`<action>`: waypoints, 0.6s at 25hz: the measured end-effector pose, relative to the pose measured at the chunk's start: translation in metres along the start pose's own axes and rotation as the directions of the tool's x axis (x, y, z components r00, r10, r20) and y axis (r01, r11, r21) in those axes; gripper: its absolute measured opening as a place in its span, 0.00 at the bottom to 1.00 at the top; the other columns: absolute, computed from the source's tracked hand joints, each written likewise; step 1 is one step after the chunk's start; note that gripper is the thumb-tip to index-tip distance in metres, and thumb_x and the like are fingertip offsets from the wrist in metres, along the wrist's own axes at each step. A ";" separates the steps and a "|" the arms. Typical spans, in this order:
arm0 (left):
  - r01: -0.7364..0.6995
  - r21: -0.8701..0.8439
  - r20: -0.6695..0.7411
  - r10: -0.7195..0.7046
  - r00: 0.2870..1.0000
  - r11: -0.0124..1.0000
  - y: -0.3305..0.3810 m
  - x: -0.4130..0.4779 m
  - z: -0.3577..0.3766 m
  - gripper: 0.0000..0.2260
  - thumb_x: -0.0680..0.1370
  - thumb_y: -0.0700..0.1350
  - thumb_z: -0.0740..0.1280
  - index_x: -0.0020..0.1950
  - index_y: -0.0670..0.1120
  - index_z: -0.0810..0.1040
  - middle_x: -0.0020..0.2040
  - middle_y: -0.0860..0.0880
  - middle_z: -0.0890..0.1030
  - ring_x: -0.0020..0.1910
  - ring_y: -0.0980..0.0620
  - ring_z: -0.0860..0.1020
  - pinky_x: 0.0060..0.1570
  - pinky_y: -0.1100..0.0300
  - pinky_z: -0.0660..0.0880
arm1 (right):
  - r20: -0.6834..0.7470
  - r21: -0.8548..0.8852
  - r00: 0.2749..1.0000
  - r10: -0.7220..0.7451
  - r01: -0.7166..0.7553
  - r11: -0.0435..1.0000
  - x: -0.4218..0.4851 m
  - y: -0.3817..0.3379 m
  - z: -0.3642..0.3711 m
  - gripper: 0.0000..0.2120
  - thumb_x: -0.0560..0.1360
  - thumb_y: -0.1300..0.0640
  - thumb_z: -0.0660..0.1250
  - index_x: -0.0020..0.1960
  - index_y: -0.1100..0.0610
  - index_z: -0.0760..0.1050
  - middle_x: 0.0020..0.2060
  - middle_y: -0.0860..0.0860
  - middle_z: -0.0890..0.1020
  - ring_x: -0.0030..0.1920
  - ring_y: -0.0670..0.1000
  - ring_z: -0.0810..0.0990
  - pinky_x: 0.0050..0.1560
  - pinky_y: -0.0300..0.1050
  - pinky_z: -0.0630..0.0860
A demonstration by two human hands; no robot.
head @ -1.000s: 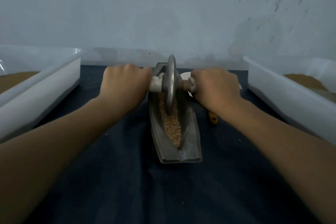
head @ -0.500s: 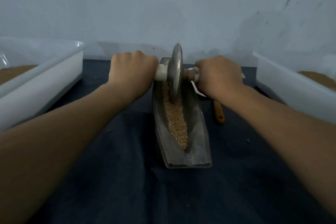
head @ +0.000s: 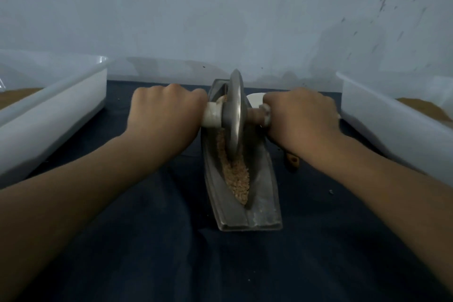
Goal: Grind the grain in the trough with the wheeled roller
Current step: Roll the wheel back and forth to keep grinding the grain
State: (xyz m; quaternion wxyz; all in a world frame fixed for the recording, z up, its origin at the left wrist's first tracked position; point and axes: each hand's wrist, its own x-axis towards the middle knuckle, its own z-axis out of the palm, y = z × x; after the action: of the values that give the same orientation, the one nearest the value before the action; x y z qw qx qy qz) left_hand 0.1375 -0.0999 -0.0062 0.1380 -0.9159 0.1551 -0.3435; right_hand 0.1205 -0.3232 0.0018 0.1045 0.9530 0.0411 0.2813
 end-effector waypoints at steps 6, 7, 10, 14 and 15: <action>-0.037 0.058 0.006 0.036 0.999 0.998 0.002 0.018 -0.003 0.09 0.75 0.43 0.67 0.42 0.49 0.67 0.32 0.49 0.70 0.30 0.44 0.74 0.27 0.59 0.54 | 0.122 0.093 0.991 0.060 -0.072 0.993 0.007 -0.003 0.002 0.09 0.74 0.50 0.68 0.40 0.47 0.68 0.33 0.47 0.68 0.36 0.54 0.73 0.33 0.44 0.63; -0.061 0.064 -0.003 0.062 0.998 0.996 0.001 0.004 -0.010 0.12 0.73 0.43 0.69 0.41 0.49 0.65 0.30 0.51 0.69 0.28 0.44 0.73 0.26 0.60 0.51 | 0.072 0.066 0.997 0.024 -0.029 0.997 -0.007 0.002 -0.001 0.12 0.72 0.50 0.68 0.38 0.47 0.65 0.31 0.46 0.66 0.31 0.51 0.67 0.30 0.43 0.59; -0.142 0.029 -0.067 0.143 0.987 0.990 -0.010 -0.032 -0.027 0.20 0.63 0.42 0.76 0.37 0.48 0.63 0.26 0.51 0.68 0.21 0.45 0.68 0.29 0.64 0.48 | -0.149 -0.027 0.981 -0.122 0.119 0.992 -0.042 0.013 -0.019 0.15 0.63 0.48 0.70 0.34 0.45 0.63 0.26 0.42 0.57 0.24 0.45 0.53 0.28 0.35 0.48; -0.039 -0.005 -0.015 0.039 0.999 0.999 -0.008 -0.025 -0.014 0.18 0.64 0.41 0.75 0.36 0.47 0.63 0.25 0.50 0.66 0.22 0.50 0.59 0.30 0.64 0.50 | -0.077 -0.074 0.991 -0.107 0.102 0.992 -0.025 0.008 -0.010 0.18 0.60 0.49 0.72 0.31 0.48 0.61 0.24 0.44 0.60 0.22 0.48 0.58 0.29 0.34 0.51; -0.009 0.007 -0.002 0.009 1.000 1.000 -0.004 -0.013 -0.004 0.16 0.66 0.41 0.74 0.36 0.47 0.66 0.25 0.49 0.67 0.22 0.49 0.61 0.29 0.64 0.51 | -0.049 -0.071 0.997 -0.065 0.062 0.996 -0.011 0.004 -0.002 0.17 0.64 0.51 0.73 0.32 0.49 0.62 0.25 0.46 0.64 0.24 0.49 0.62 0.28 0.36 0.54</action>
State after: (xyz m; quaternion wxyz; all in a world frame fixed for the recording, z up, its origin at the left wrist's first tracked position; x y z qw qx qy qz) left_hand 0.1264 -0.0919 -0.0089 0.1426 -0.9144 0.1579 -0.3444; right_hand 0.1105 -0.3285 -0.0016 0.1455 0.9395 0.0643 0.3035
